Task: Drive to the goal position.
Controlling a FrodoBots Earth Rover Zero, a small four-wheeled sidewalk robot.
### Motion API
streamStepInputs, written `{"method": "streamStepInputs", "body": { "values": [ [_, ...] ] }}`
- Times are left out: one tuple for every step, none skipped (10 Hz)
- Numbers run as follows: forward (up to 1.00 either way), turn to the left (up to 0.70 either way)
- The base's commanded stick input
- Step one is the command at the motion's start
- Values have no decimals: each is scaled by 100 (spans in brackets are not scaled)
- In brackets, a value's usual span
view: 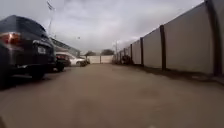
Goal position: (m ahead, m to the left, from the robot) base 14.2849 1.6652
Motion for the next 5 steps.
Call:
{"method": "streamStepInputs", "body": {
  "values": [
    [70,6],
    [70,7],
    [70,7],
    [70,5],
    [70,6]
  ]
}}
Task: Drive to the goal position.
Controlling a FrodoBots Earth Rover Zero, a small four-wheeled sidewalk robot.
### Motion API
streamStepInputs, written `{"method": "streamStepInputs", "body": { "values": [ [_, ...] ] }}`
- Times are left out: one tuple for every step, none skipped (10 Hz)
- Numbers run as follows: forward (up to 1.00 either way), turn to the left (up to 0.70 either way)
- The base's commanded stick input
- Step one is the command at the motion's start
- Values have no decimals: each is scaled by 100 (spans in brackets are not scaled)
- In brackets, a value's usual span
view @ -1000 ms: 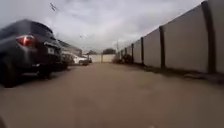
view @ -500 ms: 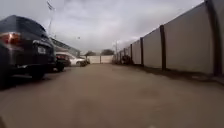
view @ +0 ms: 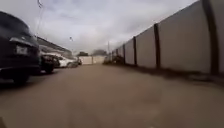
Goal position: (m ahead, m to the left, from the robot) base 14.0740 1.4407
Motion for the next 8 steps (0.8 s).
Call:
{"method": "streamStepInputs", "body": {
  "values": [
    [70,6],
    [70,6],
    [70,5],
    [70,5],
    [70,5],
    [70,5],
    [70,5],
    [70,5]
  ]
}}
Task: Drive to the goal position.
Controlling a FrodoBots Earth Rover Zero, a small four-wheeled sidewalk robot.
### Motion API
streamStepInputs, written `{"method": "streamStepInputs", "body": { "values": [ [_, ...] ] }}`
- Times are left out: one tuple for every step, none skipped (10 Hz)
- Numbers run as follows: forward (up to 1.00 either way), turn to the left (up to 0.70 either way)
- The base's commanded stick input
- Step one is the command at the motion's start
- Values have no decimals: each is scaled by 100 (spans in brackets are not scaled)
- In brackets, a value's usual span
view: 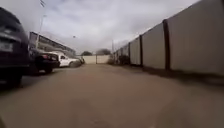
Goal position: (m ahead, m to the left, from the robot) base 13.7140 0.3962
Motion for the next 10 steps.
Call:
{"method": "streamStepInputs", "body": {
  "values": [
    [70,5],
    [70,5],
    [70,5],
    [70,5],
    [70,4],
    [70,11],
    [70,1],
    [70,11],
    [70,7],
    [70,5]
  ]
}}
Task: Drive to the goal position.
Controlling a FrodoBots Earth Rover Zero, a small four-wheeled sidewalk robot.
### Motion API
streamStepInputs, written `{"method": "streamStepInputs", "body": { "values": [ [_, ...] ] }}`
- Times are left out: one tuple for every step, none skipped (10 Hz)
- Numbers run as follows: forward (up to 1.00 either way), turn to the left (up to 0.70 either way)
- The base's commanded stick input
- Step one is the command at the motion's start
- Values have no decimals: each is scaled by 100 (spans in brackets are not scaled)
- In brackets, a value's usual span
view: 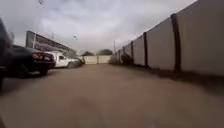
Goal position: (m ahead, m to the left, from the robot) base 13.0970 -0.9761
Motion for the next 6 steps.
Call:
{"method": "streamStepInputs", "body": {
  "values": [
    [70,5],
    [70,5],
    [70,4],
    [70,4],
    [70,4],
    [70,4]
  ]
}}
